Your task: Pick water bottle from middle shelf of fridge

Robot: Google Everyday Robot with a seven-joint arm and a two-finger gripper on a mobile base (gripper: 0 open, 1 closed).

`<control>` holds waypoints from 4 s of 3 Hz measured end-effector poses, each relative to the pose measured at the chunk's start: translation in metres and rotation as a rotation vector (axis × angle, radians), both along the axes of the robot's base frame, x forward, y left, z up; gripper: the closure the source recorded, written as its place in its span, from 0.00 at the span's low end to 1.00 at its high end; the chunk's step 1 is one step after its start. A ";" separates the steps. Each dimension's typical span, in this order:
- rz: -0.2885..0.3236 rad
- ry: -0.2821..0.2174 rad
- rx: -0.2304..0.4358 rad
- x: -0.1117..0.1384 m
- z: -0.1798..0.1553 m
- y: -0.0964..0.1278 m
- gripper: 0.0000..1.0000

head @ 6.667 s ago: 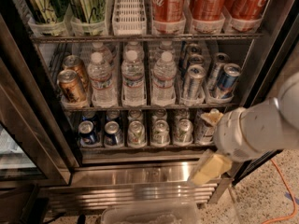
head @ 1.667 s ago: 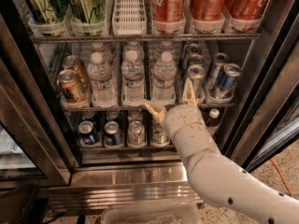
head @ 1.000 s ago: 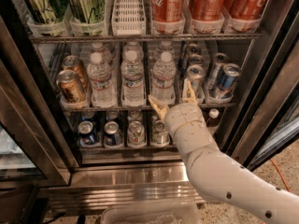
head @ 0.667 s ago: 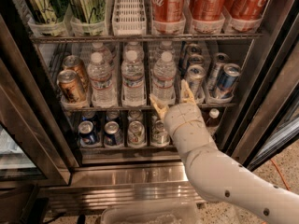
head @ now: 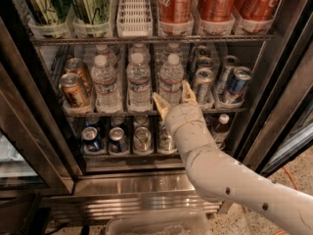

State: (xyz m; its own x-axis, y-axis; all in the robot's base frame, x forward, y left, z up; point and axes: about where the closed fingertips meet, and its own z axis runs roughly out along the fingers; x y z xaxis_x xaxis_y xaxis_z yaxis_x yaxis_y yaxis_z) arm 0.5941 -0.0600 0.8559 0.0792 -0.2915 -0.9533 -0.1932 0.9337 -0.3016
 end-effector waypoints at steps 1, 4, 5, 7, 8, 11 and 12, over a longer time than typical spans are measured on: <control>-0.008 -0.014 0.005 0.002 0.001 -0.001 0.35; -0.040 -0.025 -0.009 0.019 -0.008 -0.007 0.30; -0.039 -0.026 -0.007 0.022 -0.009 -0.007 0.42; -0.031 -0.005 -0.013 0.020 -0.017 -0.008 0.84; -0.031 -0.005 -0.013 0.020 -0.017 -0.008 1.00; 0.010 -0.041 0.041 0.015 0.007 0.001 1.00; 0.021 -0.061 0.068 0.014 0.017 0.000 1.00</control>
Offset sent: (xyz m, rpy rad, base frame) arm 0.0079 -0.0061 -0.0002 0.0042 -0.0358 -0.0331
